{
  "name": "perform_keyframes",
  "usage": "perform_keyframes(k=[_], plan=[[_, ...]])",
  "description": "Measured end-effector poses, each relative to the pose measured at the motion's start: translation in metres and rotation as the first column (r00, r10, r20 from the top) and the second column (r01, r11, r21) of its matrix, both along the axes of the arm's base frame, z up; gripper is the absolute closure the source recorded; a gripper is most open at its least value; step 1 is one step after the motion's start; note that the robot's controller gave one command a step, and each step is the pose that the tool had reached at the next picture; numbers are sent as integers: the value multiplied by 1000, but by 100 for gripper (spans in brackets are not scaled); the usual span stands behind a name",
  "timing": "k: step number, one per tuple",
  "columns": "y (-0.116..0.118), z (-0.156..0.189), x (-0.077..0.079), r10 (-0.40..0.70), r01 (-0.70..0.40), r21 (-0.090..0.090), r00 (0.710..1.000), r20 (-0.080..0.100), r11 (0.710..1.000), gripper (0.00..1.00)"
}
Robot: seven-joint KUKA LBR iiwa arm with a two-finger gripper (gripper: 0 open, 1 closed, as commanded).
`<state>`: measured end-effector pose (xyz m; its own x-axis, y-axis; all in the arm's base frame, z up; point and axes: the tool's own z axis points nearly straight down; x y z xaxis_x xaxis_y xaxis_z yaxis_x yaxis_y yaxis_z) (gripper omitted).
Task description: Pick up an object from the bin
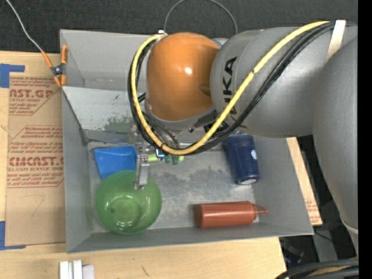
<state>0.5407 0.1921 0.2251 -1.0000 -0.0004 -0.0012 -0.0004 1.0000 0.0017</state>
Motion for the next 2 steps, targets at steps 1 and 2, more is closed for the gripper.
perform_keyframes(k=[1,2], plan=[[2,-80,1,68,-68,0,998,1,998,0],[0,-104,-4,287,-287,1,958,6,958,100]])
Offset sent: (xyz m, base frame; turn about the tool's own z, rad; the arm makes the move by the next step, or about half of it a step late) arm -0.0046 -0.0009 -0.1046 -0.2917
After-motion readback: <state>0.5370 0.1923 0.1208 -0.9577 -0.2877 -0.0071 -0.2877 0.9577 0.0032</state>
